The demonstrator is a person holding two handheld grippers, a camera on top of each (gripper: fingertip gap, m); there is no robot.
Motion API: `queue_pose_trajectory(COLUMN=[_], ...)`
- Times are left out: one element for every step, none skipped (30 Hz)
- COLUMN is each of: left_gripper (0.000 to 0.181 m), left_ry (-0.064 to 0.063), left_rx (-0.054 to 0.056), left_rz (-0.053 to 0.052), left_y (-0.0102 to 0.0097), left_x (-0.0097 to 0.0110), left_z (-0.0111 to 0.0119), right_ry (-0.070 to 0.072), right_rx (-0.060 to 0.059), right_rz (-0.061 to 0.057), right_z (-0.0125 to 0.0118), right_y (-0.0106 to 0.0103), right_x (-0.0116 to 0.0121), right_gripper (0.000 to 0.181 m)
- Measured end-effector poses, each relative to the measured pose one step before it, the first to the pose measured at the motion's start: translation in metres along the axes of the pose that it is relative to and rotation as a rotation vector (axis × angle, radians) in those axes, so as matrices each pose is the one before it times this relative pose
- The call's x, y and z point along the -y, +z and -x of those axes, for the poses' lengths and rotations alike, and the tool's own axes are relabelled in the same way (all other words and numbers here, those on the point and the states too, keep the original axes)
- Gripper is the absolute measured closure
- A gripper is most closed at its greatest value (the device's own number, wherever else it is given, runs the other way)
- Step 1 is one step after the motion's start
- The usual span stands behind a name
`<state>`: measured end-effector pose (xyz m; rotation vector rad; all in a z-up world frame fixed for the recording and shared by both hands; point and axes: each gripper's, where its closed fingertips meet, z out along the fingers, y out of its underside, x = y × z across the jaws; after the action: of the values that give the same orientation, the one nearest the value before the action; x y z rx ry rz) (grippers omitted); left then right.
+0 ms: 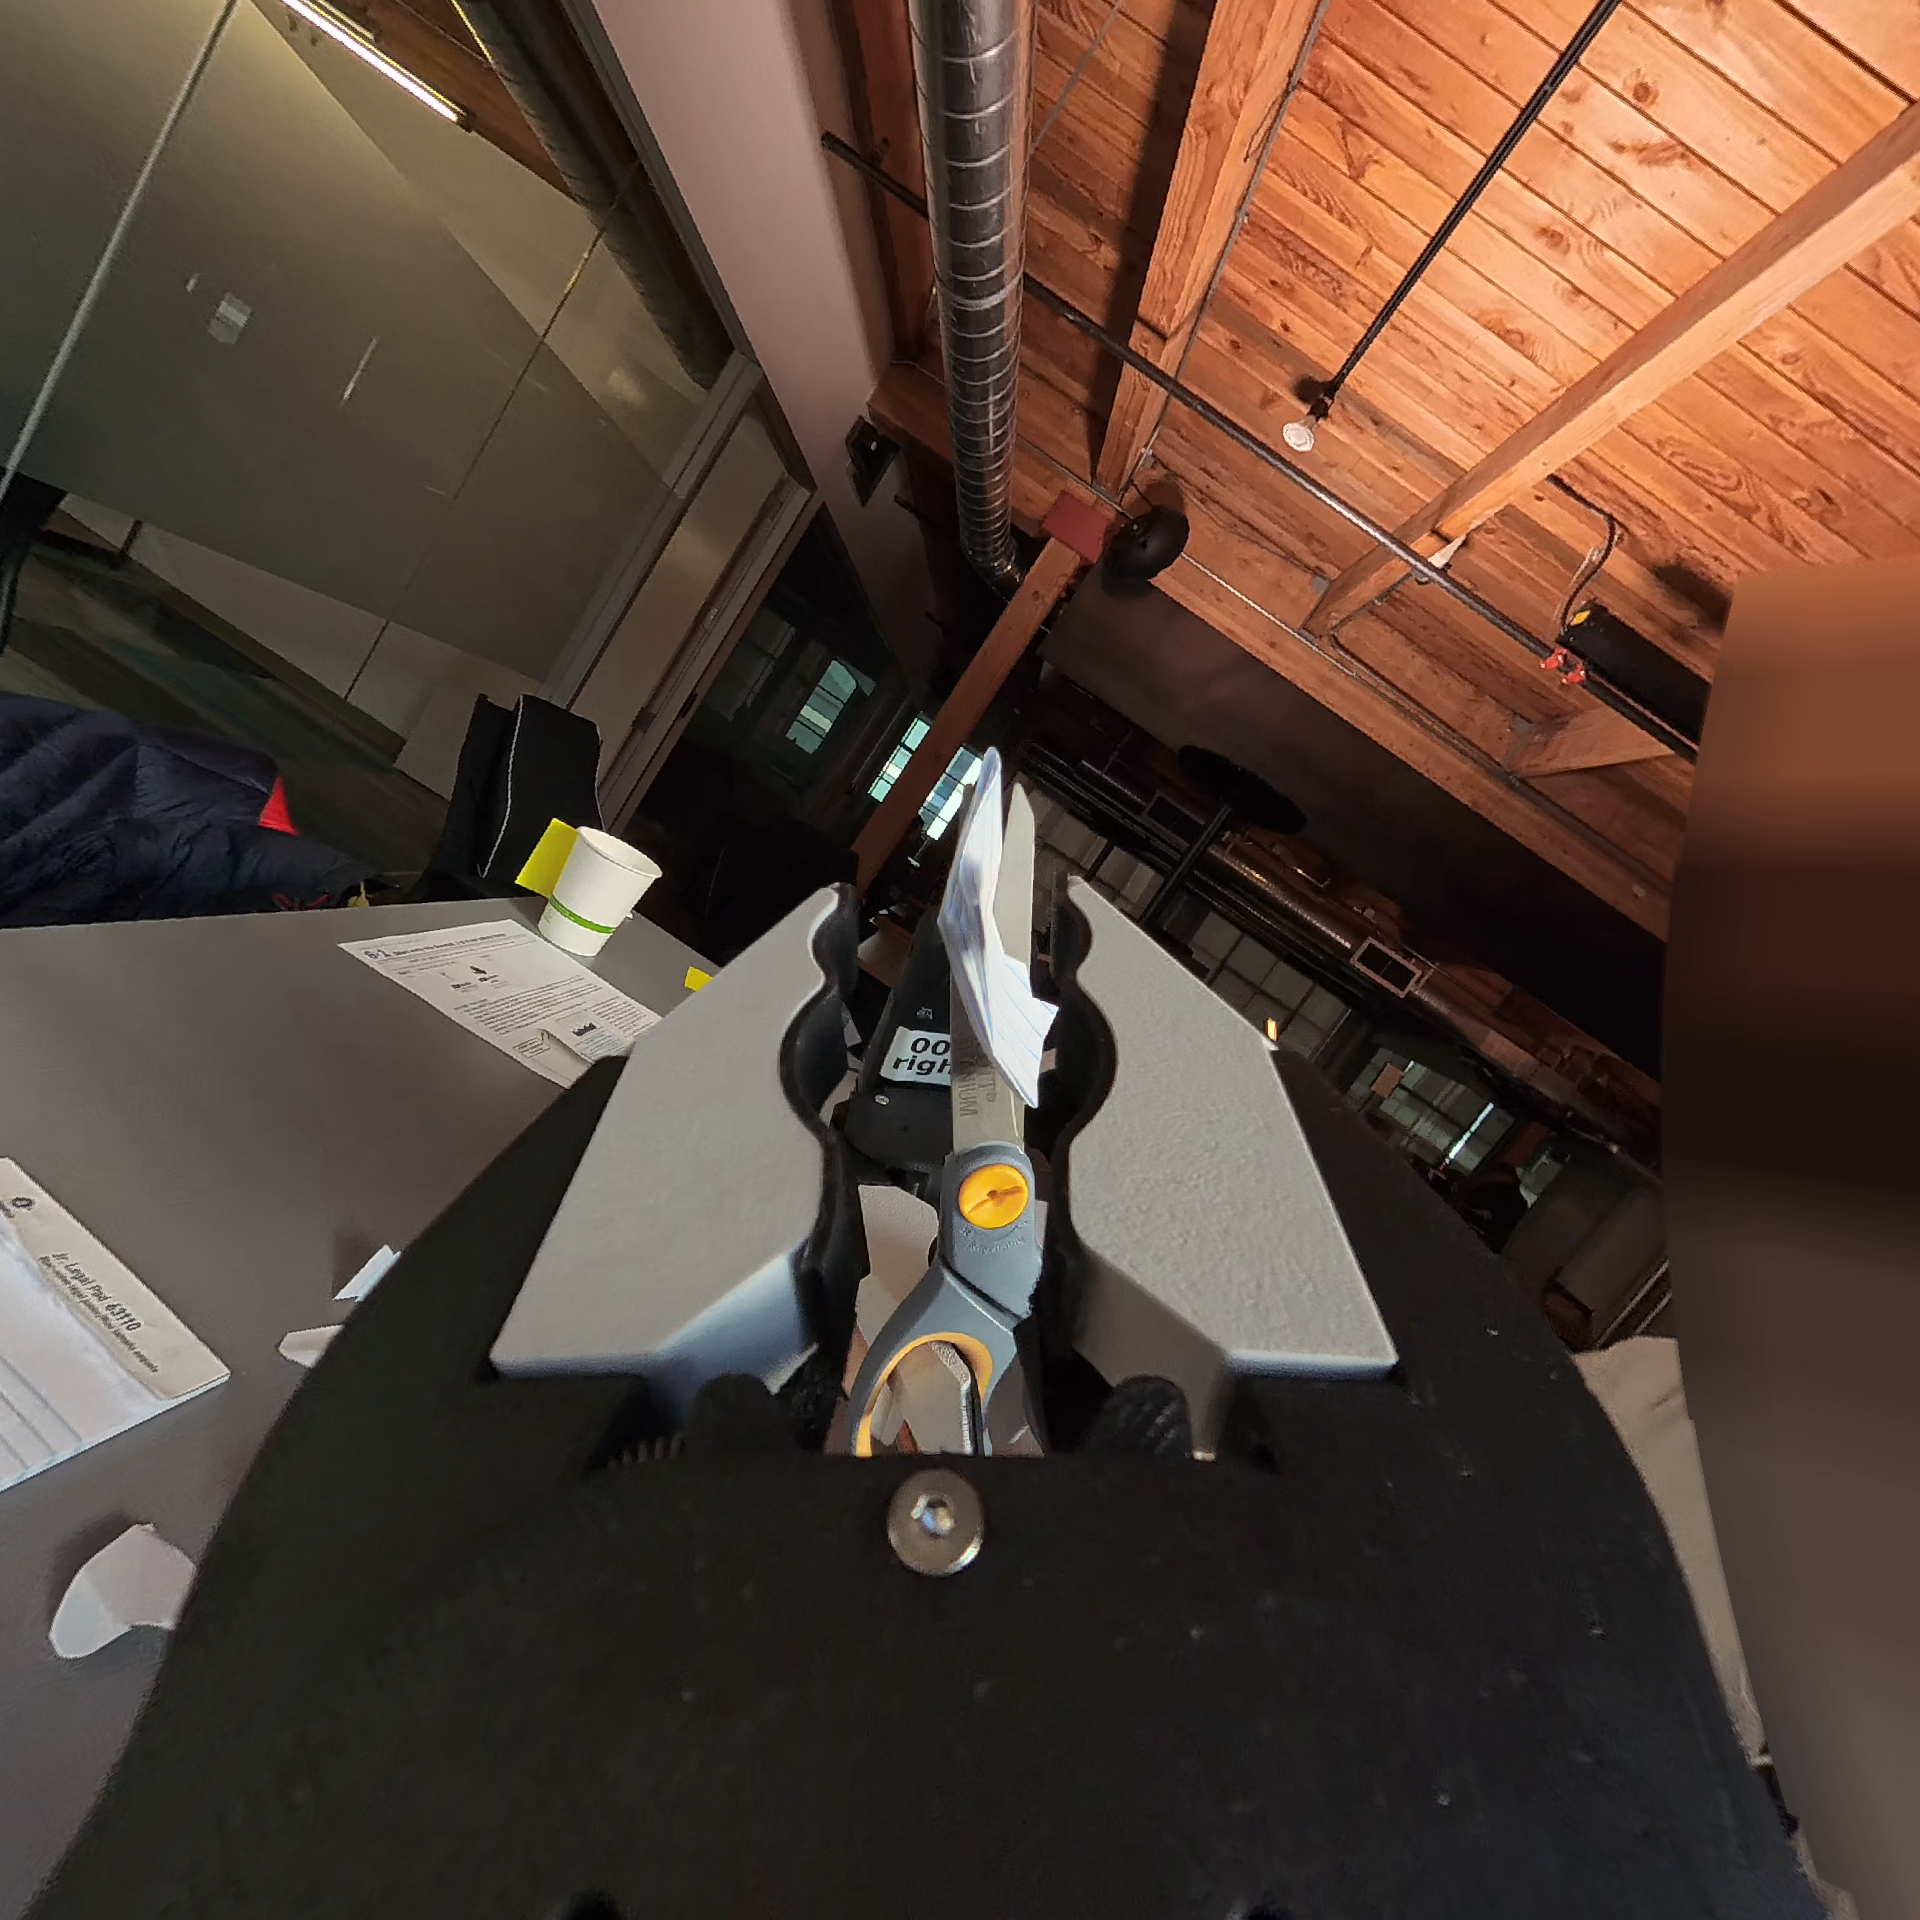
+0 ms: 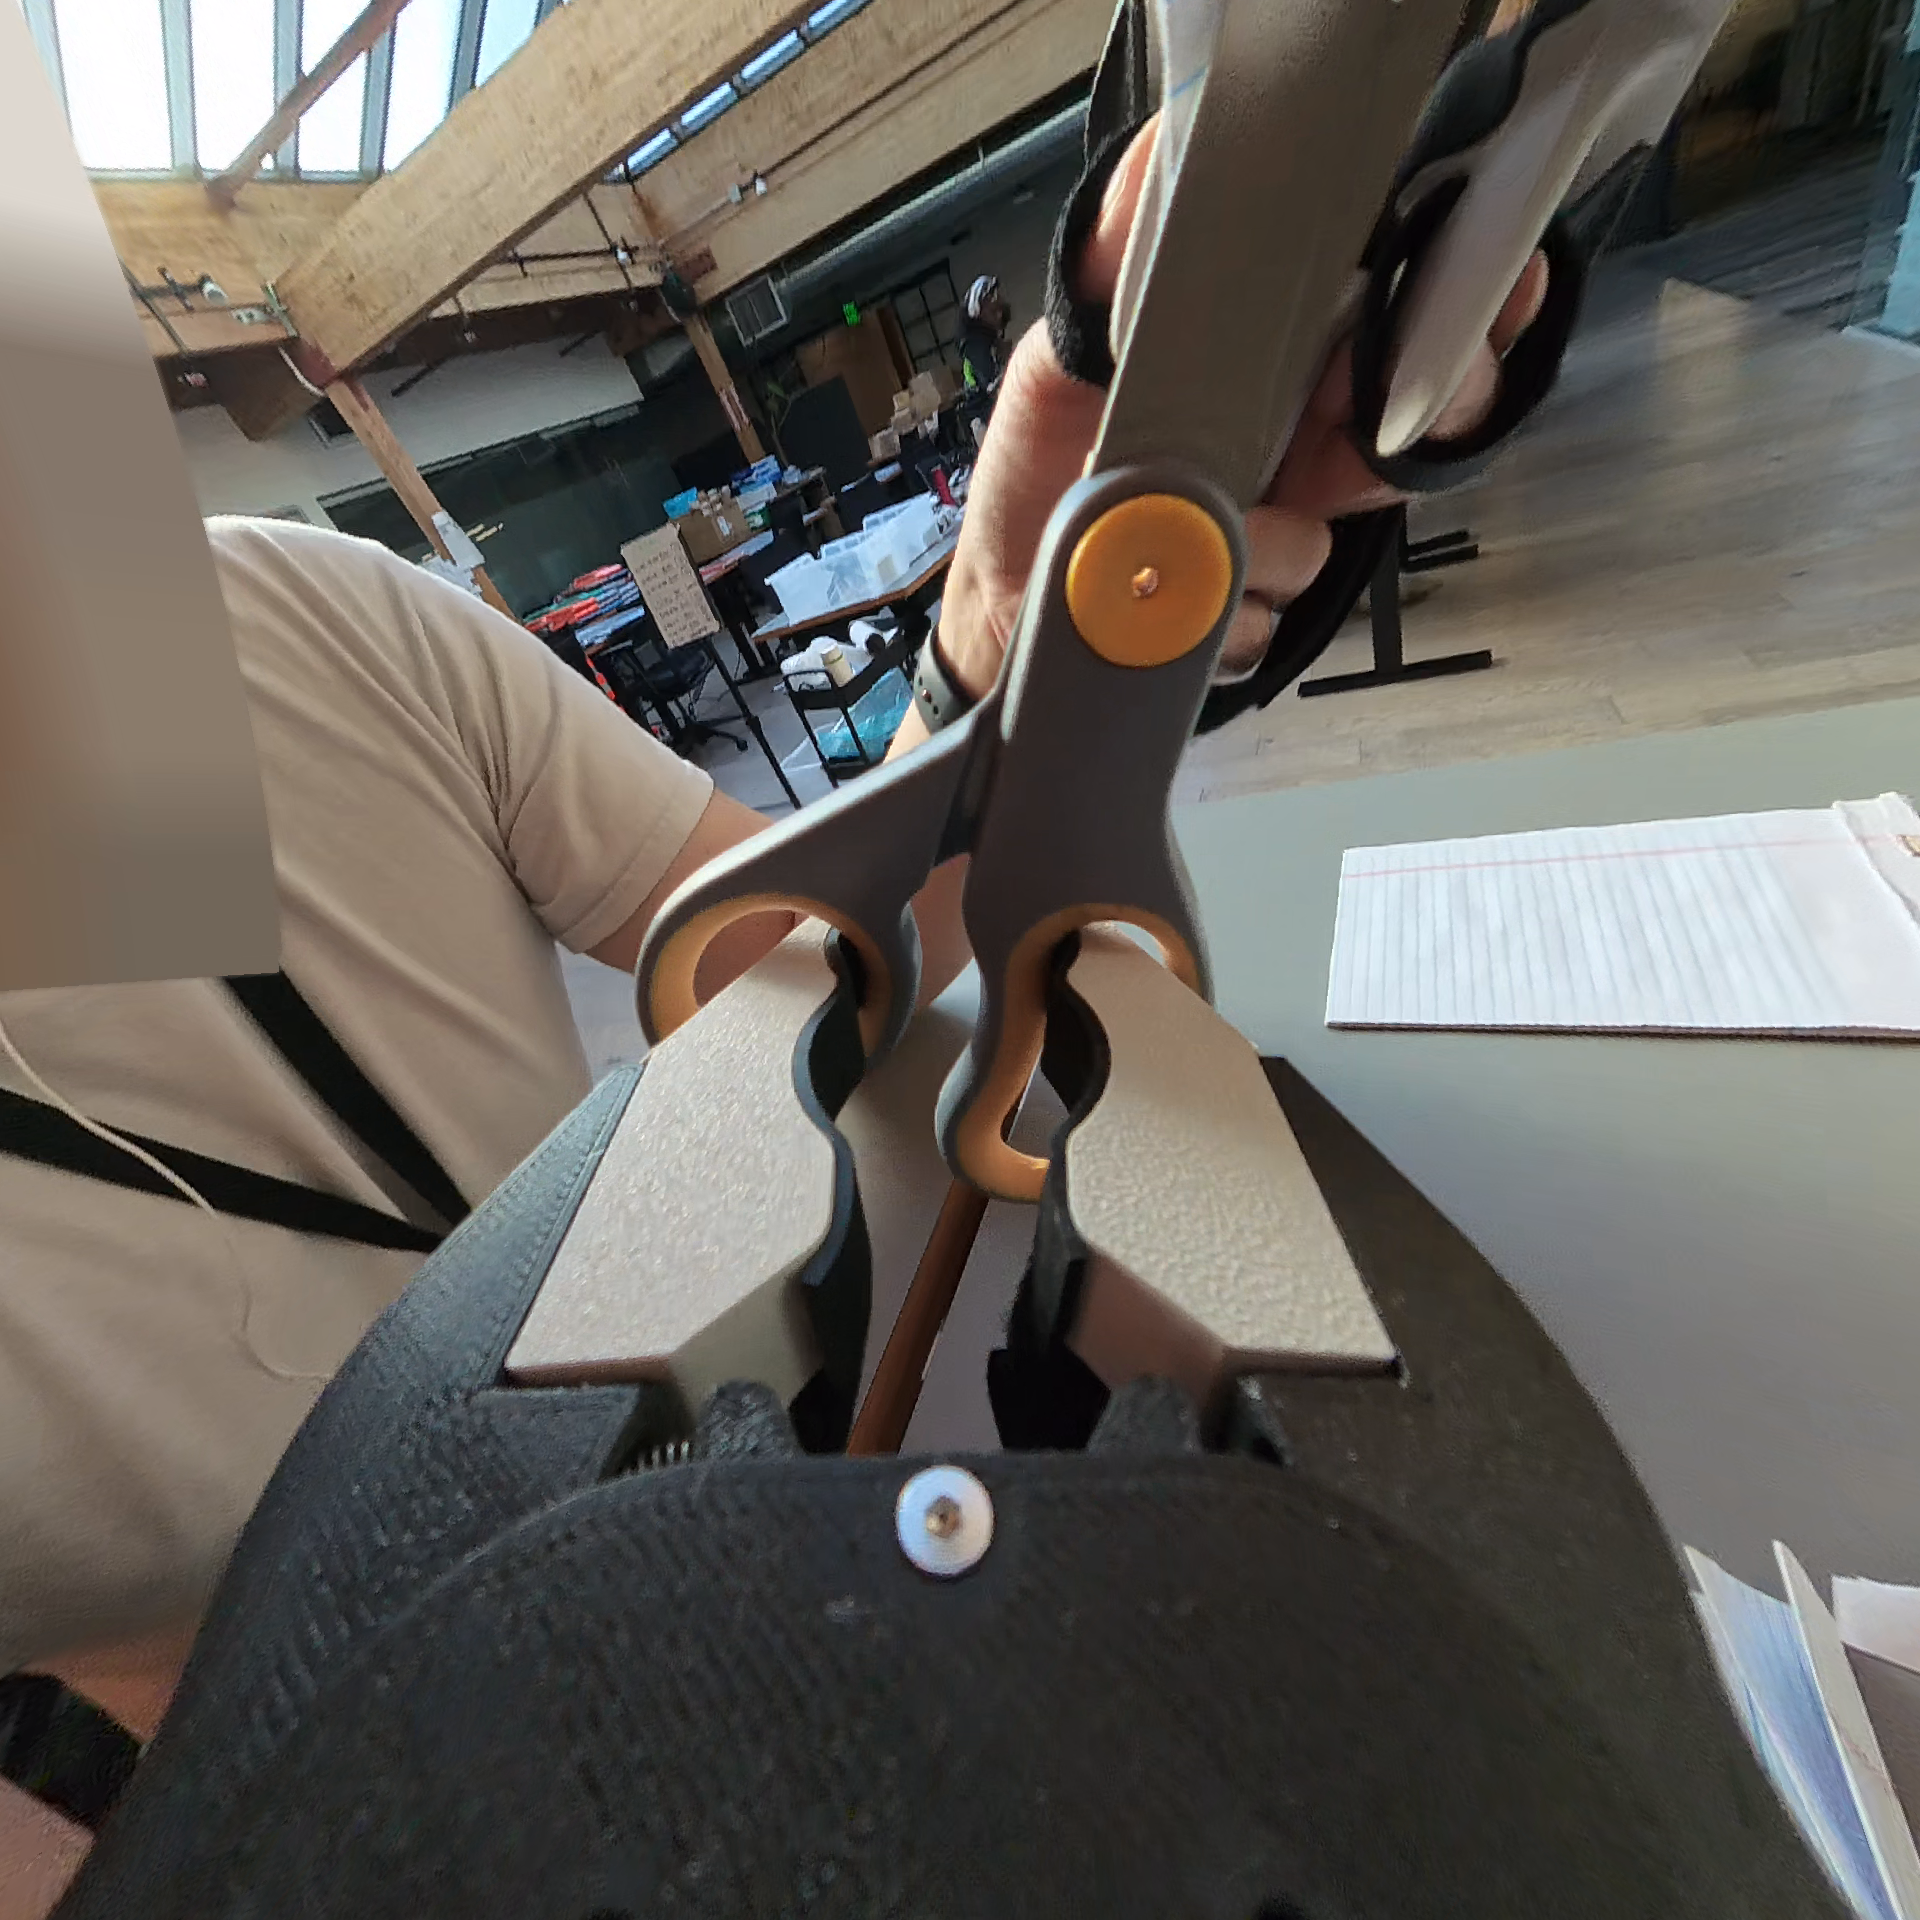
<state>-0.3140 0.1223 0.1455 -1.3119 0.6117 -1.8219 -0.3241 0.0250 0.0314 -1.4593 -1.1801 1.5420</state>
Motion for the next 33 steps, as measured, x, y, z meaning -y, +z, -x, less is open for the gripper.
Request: queue_pose_trajectory(left_gripper=[0.15,0.154,0.155,0.159,0.165,0.169,0.171,0.17,0.169,0.168,0.169,0.171,0.181,0.181,0.181,0.181,0.181,0.181,0.181,0.181,0.181,0.181,0.181,0.181,0.181,0.181,0.181,0.181,0.181,0.181,0.181,0.181,0.181], left_ry=[0.0091,0.005,0.0024,0.0019,-0.0002,-0.0041,-0.0055,-0.0049,-0.0044,-0.0028,-0.002,-0.0001,-0.0014,-0.0071,-0.0086,-0.0078,-0.0073,-0.0054,-0.0023,-0.0009,0.0001,0.0016,0.0019,0.0001,-0.0018,-0.0033,-0.0033,0.0,0.0042,0.0044,0.0009,0.0029,0.0086], left_rx=[-0.0138,-0.0081,-0.0033,-0.0048,-0.0059,-0.0039,-0.0025,-0.0013,-0.0004,-0.0024,-0.0037,-0.008,-0.0074,-0.0012,0.0,0.0012,0.0017,0.0036,0.0054,0.0043,0.0032,0.0043,0.0045,0.002,0.0002,0.0014,0.0022,0.0019,0.0017,-0.0008,-0.0087,-0.0142,-0.0072], left_rz=[0.02,0.0201,0.0189,0.016,0.0109,0.0045,-0.001,-0.0012,-0.0006,-0.0009,0.0032,0.0074,0.0032,-0.0043,-0.0081,-0.0114,-0.0132,-0.0135,-0.0098,-0.0044,-0.0045,-0.0069,-0.0049,-0.0024,-0.0019,0.0025,0.0149,0.0239,0.0213,0.0155,0.0072,-0.0093,-0.0291], left_y=[-0.00134,-0.0009,-0.00058,-0.00022,-0.00008,0.00009,0.00026,0.00037,0.00035,0.00041,0.00059,0.00046,0.00022,0.00003,-0.00025,-0.00051,-0.00032,-0.0002,-0.00007,0.00013,0.00015,-0.00006,-0.00032,-0.00039,-0.00052,-0.00045,-0.00068,-0.00073,-0.00083,-0.00043,-0.0001,0.00021,0.00027], left_x=[-0.00101,-0.00157,-0.00181,-0.00178,-0.00157,-0.00089,-0.00024,-0.00018,-0.00018,-0.00028,-0.00083,-0.00139,-0.00089,0.00032,0.00094,0.00127,0.00151,0.00138,0.00077,0.0003,0.00045,0.00077,0.00071,0.00051,0.00059,-0.00008,-0.0014,-0.00223,-0.00175,-0.00118,-0.00018,0.00183,0.00421], left_z=[-0.00275,-0.00163,-0.00087,-0.00083,-0.00069,-0.00004,0.00049,0.0008,0.00092,0.00038,-0.00001,-0.00072,-0.0008,0.00026,0.00049,0.00079,0.00106,0.00125,0.0013,0.00091,0.00047,0.00049,0.00038,0.00018,-0.00007,0.00015,0.0003,0.00016,-0.00028,-0.00094,-0.00228,-0.00322,-0.00209], right_ry=[0.0023,0.0033,0.0047,0.0064,0.0053,0.0086,0.0034,0.0002,0.0007,0.0012,0.0021,0.0021,-0.0034,-0.0015,0.002,0.0015,0.0031,0.0012,0.002,0.0044,-0.0013,-0.0016,0.0007,0.0028,0.0013,0.0022,0.0074,0.007,0.0001,-0.0048,-0.0082,-0.0187,-0.0152], right_rx=[0.0032,0.0081,0.0065,0.0017,0.0027,0.0094,0.0037,-0.0011,0.0015,0.0043,0.0048,0.0057,0.0029,0.0004,-0.0002,0.0033,0.0004,-0.0049,-0.0013,0.0024,-0.0036,-0.009,-0.0014,0.0039,0.0018,0.0007,0.0071,0.0098,0.0026,-0.0056,-0.0128,-0.0174,-0.0091], right_rz=[0.0266,0.0171,0.0046,-0.0015,-0.0038,0.0025,0.0059,0.0092,0.009,0.0064,0.0049,0.0063,0.0037,-0.0031,-0.0086,-0.012,-0.0134,-0.0129,-0.0108,-0.0041,-0.0037,-0.0069,-0.007,-0.0059,-0.0067,-0.0052,0.009,0.0188,0.0135,0.0105,0.0115,-0.0047,-0.0239], right_z=[0.00133,0.00182,0.00119,-0.00005,-0.00001,0.00078,0.00026,-0.00041,0.00015,0.00057,0.00067,0.00075,0.00049,0.00013,-0.00034,0.00001,-0.00053,-0.00135,-0.00084,-0.00031,-0.00101,-0.00166,-0.00054,0.00027,-0.00012,-0.00015,0.00105,0.00176,0.00117,0.00044,-0.0006,-0.00116,-0.00012], right_y=[-0.00131,-0.00105,-0.00093,-0.0008,-0.00073,-0.00047,-0.0003,0.00001,0.00013,0.00051,0.00048,0.00057,0.00035,0.00012,-0.00035,-0.00032,-0.00057,-0.00067,-0.00049,-0.00045,-0.0002,-0.00028,-0.00019,-0.00007,-0.00011,-0.00019,-0.00017,-0.0003,-0.00061,-0.0009,-0.00067,-0.00065,-0.00012], right_x=[-0.00382,-0.00254,-0.00079,0.00009,0.00031,-0.00087,-0.00147,-0.00187,-0.00167,-0.00117,-0.00086,-0.00101,-0.0007,0.00056,0.0014,0.00179,0.00197,0.00178,0.00133,0.00028,0.00035,0.00094,0.001,0.00079,0.00089,0.00056,-0.00158,-0.00308,-0.0019,-0.00131,-0.00129,0.00154,0.00491], right_gripper=[0.152,0.152,0.152,0.152,0.152,0.152,0.152,0.153,0.153,0.153,0.153,0.153,0.153,0.152,0.153,0.153,0.153,0.153,0.153,0.153,0.153,0.153,0.153,0.152,0.153,0.152,0.152,0.152,0.153,0.153,0.153,0.153,0.153])
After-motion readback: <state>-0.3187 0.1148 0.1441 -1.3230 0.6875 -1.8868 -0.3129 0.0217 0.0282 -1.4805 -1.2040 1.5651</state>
